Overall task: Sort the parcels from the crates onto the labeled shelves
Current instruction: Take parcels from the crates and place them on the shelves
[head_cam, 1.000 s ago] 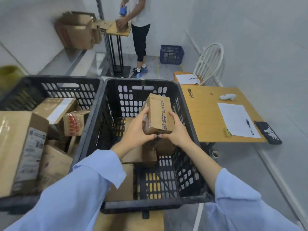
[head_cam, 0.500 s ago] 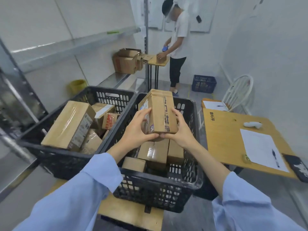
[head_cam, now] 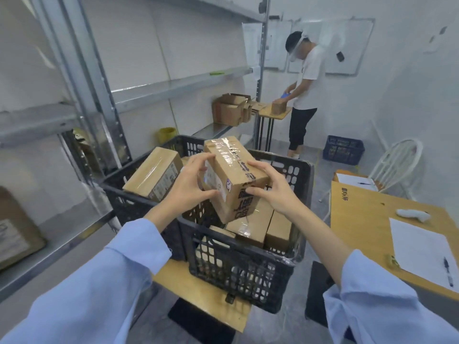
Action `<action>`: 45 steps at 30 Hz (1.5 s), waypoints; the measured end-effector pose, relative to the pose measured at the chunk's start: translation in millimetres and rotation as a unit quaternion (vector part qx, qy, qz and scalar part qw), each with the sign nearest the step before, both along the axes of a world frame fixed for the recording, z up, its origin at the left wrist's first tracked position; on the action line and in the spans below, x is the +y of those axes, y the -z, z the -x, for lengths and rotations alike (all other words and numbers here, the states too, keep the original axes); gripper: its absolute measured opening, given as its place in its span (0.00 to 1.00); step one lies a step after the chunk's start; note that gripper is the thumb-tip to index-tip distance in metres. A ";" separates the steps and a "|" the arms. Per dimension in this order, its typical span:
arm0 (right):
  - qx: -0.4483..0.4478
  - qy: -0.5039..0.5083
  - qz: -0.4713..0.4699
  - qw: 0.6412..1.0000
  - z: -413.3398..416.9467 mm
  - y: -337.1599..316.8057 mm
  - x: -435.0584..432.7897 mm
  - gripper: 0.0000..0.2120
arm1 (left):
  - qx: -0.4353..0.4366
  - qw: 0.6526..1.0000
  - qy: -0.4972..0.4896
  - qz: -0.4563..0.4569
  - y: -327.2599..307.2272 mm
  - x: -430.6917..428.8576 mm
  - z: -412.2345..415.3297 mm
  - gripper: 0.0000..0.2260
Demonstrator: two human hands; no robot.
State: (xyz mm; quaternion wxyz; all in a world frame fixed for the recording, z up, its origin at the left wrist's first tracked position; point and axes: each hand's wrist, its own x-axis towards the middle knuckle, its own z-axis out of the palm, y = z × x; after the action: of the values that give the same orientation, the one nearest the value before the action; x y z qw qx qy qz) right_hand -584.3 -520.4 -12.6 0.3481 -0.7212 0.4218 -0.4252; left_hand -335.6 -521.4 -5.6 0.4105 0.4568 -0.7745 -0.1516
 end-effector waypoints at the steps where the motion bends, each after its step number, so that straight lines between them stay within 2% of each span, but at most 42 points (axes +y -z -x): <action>1: 0.002 -0.016 -0.003 1.000 -3.6 -3.7 2.4 0.28 | 0.007 1.000 -0.022 0.004 -4.4 4.3 -5.8 0.36; 5: 0.013 -0.065 0.004 0.998 -20.8 -12.5 9.4 0.27 | 0.023 0.996 -0.088 0.005 -17.6 17.9 -33.7 0.37; 10: 0.018 -0.105 -0.005 0.994 -46.0 -13.7 12.7 0.28 | 0.050 0.993 -0.104 -0.029 -23.8 37.1 -64.9 0.39; 16: -0.090 -0.054 -0.028 0.994 -79.8 -10.9 12.7 0.31 | 0.098 0.975 -0.199 -0.011 -23.3 63.9 -94.9 0.42; 21: -0.127 -0.032 -0.035 0.991 -114.6 -6.9 11.7 0.20 | 0.100 0.956 -0.274 0.021 -23.0 92.1 -120.1 0.34; 27: -0.146 -0.112 -0.034 0.982 -164.6 -5.9 18.8 0.12 | 0.074 0.934 -0.347 0.025 -19.3 129.0 -158.2 0.30; 35: -0.082 -0.201 -0.016 0.976 -238.0 -18.2 32.1 0.20 | 0.055 0.918 -0.392 0.030 -7.9 177.4 -208.6 0.24; 38: -0.065 -0.244 0.001 0.968 -270.5 -23.3 45.2 0.21 | 0.060 0.904 -0.422 0.026 -3.0 201.0 -230.4 0.23; 42: -0.115 -0.308 -0.033 0.944 -317.2 -24.5 66.6 0.17 | 0.092 0.883 -0.459 0.023 3.7 241.1 -261.9 0.22; 45: -0.093 -0.358 -0.022 0.929 -353.9 -26.5 86.5 0.16 | 0.122 0.866 -0.485 0.012 8.9 278.6 -284.6 0.21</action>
State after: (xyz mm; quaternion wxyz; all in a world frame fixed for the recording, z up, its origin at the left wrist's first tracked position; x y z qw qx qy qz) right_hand -230.5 -433.9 13.9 0.5307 -0.7736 0.1110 -0.3281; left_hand -51.0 -242.8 -14.5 0.5288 0.7476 -0.4013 0.0211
